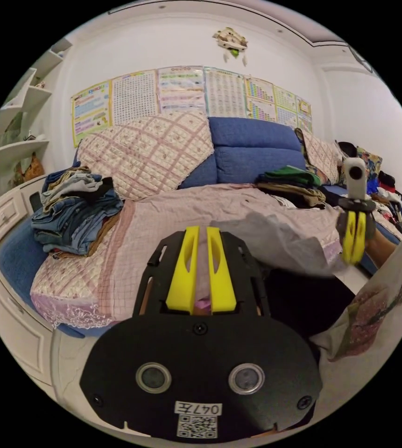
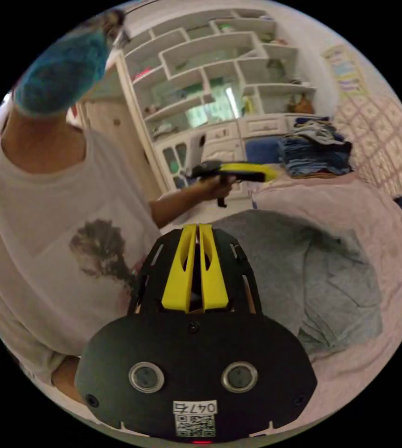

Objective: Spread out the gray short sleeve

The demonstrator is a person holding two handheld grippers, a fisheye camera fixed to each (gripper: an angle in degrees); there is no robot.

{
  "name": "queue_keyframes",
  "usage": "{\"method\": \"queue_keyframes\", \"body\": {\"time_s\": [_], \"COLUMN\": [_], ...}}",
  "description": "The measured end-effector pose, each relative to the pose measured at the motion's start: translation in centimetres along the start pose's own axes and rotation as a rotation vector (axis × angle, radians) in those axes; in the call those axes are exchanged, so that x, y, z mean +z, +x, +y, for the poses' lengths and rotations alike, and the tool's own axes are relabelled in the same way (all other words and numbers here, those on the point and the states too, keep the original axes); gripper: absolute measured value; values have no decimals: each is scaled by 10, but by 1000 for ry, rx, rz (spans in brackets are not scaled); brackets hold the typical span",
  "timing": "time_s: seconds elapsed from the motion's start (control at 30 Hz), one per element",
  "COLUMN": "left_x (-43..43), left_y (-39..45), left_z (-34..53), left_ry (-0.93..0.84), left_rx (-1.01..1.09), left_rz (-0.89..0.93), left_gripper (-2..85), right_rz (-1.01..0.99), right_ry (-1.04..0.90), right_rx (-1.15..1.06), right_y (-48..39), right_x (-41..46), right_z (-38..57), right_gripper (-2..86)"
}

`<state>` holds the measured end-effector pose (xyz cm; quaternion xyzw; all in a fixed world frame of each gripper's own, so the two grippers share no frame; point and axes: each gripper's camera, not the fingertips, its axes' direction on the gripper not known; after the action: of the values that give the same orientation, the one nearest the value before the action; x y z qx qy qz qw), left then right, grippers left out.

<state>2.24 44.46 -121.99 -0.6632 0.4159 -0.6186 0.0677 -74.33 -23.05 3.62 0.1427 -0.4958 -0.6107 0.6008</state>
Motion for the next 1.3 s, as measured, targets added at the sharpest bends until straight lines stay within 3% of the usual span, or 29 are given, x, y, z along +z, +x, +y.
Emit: {"method": "queue_keyframes", "body": {"time_s": [0.07,0.2,0.33,0.47,0.6,0.77,0.9,0.93,1.0,1.03,1.13,1.23,1.3], "left_x": [-12,-26,-43,-64,-94,-147,-177,-188,-208,-223,-254,-261,-260], "left_y": [5,35,98,128,138,132,120,116,106,94,53,40,48], "left_z": [-3,-15,-36,-49,-53,-54,-56,-59,-66,-71,-84,-97,-110], "left_ry": [-20,-46,-95,-101,-97,-78,-61,-59,-54,-53,-81,-149,-143], "left_rx": [2,51,185,209,214,187,150,150,152,137,78,121,166], "left_rz": [60,196,177,243,258,223,210,179,86,10,-85,-54,15], "left_gripper": [46,70,84,93,96,96,95,94,94,94,89,86,85], "right_rz": [88,164,580,800,843,622,731,706,612,486,88,65,38], "right_ry": [-105,-61,62,-39,-23,218,136,165,249,258,62,-183,-269], "right_rx": [11,141,498,696,693,844,931,906,753,585,118,-125,-119], "right_y": [-13,-1,26,50,57,62,60,53,28,6,-64,-131,-146], "right_x": [0,-43,-100,-108,-112,-137,-128,-126,-125,-120,-84,-49,-37], "right_z": [0,4,20,27,16,16,5,-2,-22,-42,-88,-95,-93], "right_gripper": [27,47,35,48,67,102,57,8,-6,-9,-11,-11,-11]}}
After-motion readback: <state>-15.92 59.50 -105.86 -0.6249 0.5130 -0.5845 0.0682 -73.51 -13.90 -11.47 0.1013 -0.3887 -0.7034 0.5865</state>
